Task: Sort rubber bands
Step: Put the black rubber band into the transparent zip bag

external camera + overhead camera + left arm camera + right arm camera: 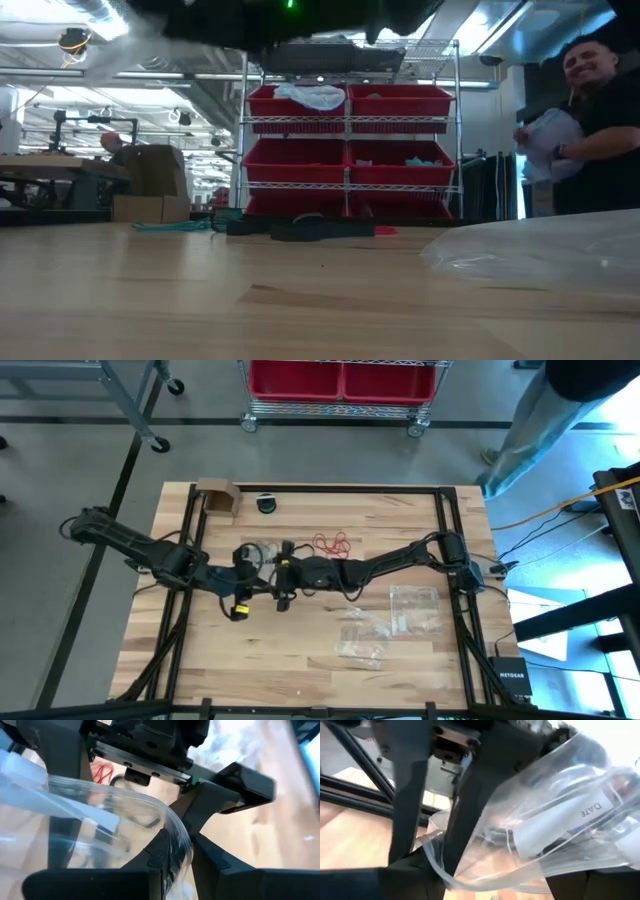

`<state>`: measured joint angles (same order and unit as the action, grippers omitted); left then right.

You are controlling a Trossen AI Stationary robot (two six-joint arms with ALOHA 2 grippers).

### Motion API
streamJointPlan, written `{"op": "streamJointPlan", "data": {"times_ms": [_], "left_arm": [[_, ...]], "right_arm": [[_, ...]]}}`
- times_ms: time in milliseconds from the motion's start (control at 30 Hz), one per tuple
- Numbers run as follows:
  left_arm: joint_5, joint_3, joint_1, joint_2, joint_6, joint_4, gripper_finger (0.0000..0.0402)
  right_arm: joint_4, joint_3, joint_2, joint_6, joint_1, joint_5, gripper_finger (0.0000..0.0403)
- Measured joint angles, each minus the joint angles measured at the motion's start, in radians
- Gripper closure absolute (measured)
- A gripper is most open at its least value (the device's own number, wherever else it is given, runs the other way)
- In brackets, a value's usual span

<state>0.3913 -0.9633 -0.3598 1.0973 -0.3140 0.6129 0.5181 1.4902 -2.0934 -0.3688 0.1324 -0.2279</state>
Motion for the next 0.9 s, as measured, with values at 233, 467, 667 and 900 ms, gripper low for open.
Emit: {"op": "streamJointPlan", "data": {"times_ms": [233, 467, 667, 900], "left_arm": [[0.028, -0.072, -0.054, -0.003, -0.085, -0.024, 0.0355], [0.056, -0.074, -0.063, -0.002, -0.078, -0.054, 0.0381], [0.061, -0.073, -0.085, 0.007, -0.042, -0.095, 0.0399], [0.047, -0.071, -0.078, 0.016, 0.01, -0.168, 0.0369]], "right_arm": [[0.033, 0.001, 0.044, -0.132, 0.019, 0.046, 0.0174], [0.039, 0.003, 0.047, -0.125, 0.018, 0.046, 0.0175], [0.064, 0.003, 0.047, -0.111, 0.022, -0.002, 0.0169], [0.069, 0.003, 0.049, -0.11, 0.023, -0.024, 0.0169]]}}
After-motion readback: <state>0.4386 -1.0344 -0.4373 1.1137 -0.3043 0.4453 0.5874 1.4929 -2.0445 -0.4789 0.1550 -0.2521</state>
